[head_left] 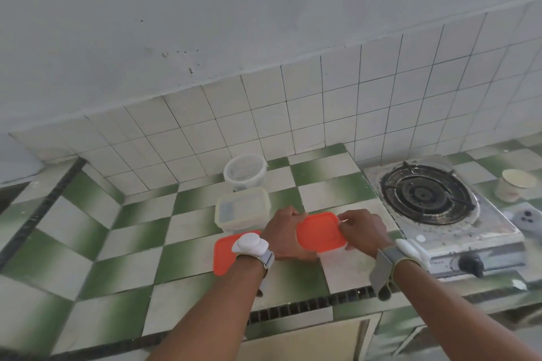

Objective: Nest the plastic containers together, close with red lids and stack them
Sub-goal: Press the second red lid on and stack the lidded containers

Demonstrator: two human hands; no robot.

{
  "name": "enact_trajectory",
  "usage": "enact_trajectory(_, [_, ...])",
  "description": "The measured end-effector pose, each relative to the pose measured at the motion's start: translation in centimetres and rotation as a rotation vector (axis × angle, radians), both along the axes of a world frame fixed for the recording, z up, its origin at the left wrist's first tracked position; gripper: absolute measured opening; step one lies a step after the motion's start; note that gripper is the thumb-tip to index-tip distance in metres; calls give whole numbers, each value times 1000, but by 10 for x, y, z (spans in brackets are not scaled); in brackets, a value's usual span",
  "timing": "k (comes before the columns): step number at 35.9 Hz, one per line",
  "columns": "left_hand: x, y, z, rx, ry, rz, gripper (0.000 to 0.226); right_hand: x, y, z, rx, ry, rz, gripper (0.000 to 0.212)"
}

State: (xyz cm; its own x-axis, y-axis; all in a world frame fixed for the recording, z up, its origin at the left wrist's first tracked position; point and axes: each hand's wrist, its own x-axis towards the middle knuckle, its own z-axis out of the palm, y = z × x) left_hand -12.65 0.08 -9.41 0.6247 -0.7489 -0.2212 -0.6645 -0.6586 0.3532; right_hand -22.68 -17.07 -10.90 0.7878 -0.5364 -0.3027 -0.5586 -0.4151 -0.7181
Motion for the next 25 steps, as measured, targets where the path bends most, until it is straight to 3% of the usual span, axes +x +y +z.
enact_trajectory(7, [1, -4, -5, 4, 46, 3, 92, 1, -7, 3, 136, 42, -22, 37])
enact_trajectory(11, [-3, -5, -8, -3, 53, 51, 96, 2, -4, 2, 135, 37, -87, 21])
enact_trajectory(13, [-9, -3, -11, -64, 120, 158, 98, 4, -4, 1, 110, 30, -135, 19])
enact_trajectory(15, [-13, -3, -15, -186, 315, 315, 90, 8, -3, 0, 63, 43, -166, 18])
enact_trajectory(17, [-13, -5, -19, -343, 504, 501, 60, 13, -1, 0, 42, 60, -199, 18])
enact_trajectory(19, [-10, -8, -24, -467, 531, 716, 17, 16, 1, 0, 38, 81, -226, 18])
enact_trajectory(20, [-6, -10, -29, -503, 510, 794, 11, 17, 2, -1, 37, 90, -239, 19])
enact_trajectory(22, [-1, -11, -40, -523, 487, 917, 36, 18, 1, -4, 38, 95, -263, 21])
enact_trajectory(25, [-1, -12, -41, -563, 591, 1008, 24, 19, 0, -6, 45, 101, -269, 21])
